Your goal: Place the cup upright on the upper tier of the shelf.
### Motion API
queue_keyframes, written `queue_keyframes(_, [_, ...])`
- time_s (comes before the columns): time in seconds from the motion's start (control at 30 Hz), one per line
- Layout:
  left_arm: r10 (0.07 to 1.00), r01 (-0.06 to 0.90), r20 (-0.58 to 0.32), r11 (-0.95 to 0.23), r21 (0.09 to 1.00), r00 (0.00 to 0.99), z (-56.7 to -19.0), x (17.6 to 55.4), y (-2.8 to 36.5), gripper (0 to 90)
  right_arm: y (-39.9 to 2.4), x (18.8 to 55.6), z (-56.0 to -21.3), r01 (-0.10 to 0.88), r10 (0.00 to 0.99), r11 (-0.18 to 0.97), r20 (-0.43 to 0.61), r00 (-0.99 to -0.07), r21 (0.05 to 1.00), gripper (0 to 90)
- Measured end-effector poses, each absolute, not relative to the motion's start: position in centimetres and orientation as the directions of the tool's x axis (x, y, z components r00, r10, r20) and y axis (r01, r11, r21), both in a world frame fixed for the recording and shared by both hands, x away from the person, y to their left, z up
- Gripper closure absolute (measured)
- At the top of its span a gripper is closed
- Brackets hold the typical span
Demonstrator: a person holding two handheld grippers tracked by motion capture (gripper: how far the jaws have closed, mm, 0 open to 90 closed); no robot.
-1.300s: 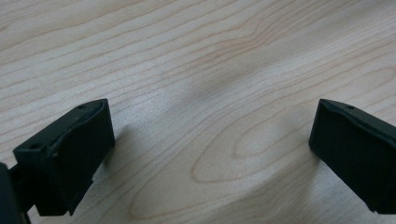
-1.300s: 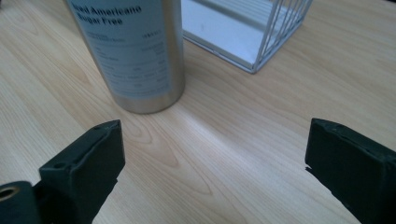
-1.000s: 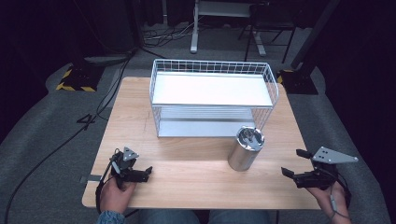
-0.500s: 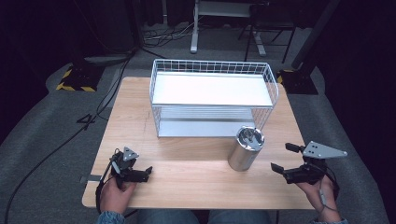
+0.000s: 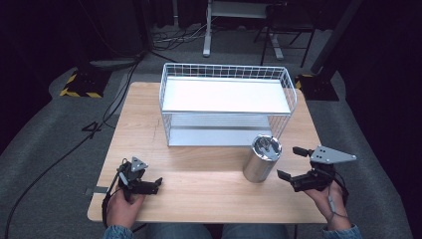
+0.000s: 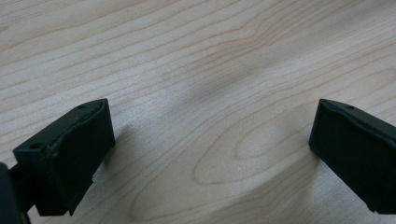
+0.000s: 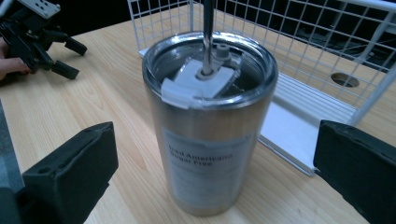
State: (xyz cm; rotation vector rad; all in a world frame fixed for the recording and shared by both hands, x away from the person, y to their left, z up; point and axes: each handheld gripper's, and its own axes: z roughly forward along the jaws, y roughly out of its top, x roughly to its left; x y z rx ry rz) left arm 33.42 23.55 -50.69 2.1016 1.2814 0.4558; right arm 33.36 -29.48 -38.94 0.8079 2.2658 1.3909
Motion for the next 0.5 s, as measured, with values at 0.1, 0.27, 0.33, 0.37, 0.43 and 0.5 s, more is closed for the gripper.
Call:
queue_keyframes(0.1, [0.883, 0.666, -0.029, -0.331, 0.668, 0.468, -50.7, 33.4, 23.6, 0.6, -28.9, 33.7, -39.1, 0.277, 0.624, 0.346, 0.001, -0.782, 0.896, 0.0])
queue_keyframes(0.27, [0.883, 0.666, -0.029, -0.331, 0.668, 0.468, -50.7, 33.4, 23.6, 0.6, -28.1, 34.2, -39.4, 0.273, 0.605, 0.331, 0.019, -0.796, 0.903, 0.0])
queue_keyframes(0.33, [0.883, 0.666, -0.029, -0.331, 0.668, 0.468, -50.7, 33.4, 23.6, 0.6, -27.9, 34.5, -39.6, 0.279, 0.603, 0.319, 0.033, -0.797, 0.906, 0.0])
queue_keyframes(0.37, [0.883, 0.666, -0.029, -0.331, 0.668, 0.468, -50.7, 33.4, 23.6, 0.6, -27.9, 34.7, -39.7, 0.28, 0.604, 0.315, 0.037, -0.796, 0.907, 0.0])
queue_keyframes(0.43, [0.883, 0.666, -0.029, -0.331, 0.668, 0.468, -50.7, 33.4, 23.6, 0.6, -27.5, 35.2, -40.2, 0.283, 0.607, 0.309, 0.041, -0.794, 0.908, 0.0])
queue_keyframes(0.5, [0.883, 0.666, -0.029, -0.331, 0.668, 0.468, -50.7, 33.4, 23.6, 0.6, -27.4, 35.4, -40.3, 0.285, 0.607, 0.307, 0.044, -0.794, 0.908, 0.0])
